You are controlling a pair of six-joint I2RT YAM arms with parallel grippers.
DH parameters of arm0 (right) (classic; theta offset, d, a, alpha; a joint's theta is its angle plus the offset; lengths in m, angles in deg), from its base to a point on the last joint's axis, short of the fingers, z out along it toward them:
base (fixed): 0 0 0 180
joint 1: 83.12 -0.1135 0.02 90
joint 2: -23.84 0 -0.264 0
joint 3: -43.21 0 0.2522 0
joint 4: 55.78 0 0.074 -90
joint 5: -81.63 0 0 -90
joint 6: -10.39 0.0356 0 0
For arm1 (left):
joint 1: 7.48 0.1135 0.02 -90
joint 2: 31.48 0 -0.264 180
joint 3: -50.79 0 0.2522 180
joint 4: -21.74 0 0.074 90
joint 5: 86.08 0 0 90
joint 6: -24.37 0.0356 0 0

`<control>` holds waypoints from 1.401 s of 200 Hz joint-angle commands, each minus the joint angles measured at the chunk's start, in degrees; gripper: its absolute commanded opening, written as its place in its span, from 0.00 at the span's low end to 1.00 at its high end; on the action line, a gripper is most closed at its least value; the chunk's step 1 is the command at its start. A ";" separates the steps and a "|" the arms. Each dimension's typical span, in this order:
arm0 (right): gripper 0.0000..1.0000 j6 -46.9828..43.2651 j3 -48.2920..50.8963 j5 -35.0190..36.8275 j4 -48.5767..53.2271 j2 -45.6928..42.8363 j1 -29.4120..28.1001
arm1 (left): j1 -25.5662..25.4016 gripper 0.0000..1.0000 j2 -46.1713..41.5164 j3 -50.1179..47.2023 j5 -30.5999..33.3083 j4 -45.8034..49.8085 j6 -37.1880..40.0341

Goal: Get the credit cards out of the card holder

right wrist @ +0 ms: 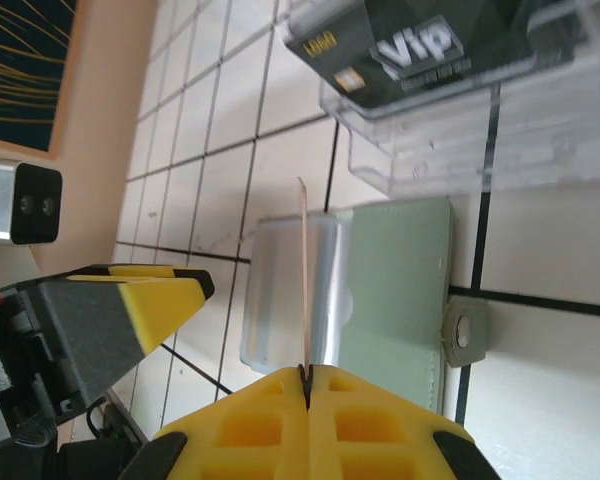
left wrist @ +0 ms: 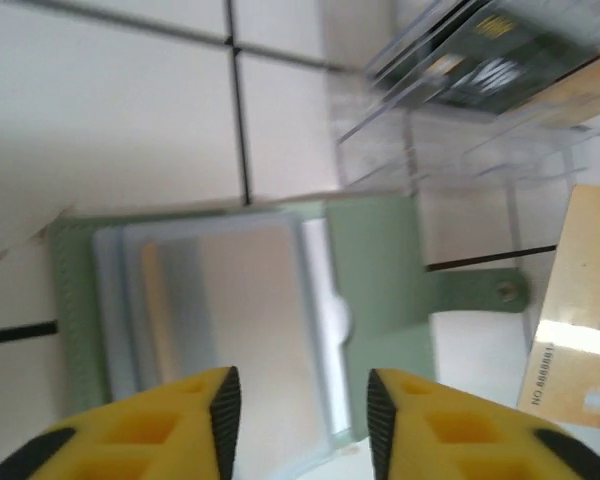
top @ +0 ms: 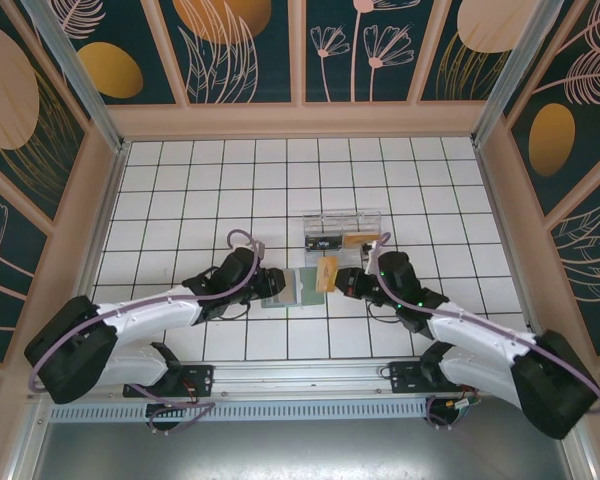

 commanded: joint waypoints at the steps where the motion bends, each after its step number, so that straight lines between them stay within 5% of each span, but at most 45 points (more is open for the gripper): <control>1: 0.00 -4.48 -2.24 2.55 8.44 -6.21 1.25 | -0.03 0.69 -3.36 2.72 0.31 -1.51 -0.33; 34: 0.00 -9.17 -5.55 4.30 13.75 -11.10 2.18 | -0.02 0.98 -5.81 4.13 0.80 -2.60 0.88; 128: 0.00 -39.53 -19.32 11.05 24.69 -10.45 0.41 | -0.02 0.99 -8.51 6.27 6.89 0.61 8.11; 220: 0.00 -82.64 -34.20 26.96 45.19 6.95 -4.97 | -0.05 0.98 -26.92 -5.15 8.78 -2.60 12.68; 280: 0.00 -97.18 -31.72 33.68 44.09 11.26 -4.74 | -0.01 0.99 -37.41 -9.73 10.40 -1.92 13.07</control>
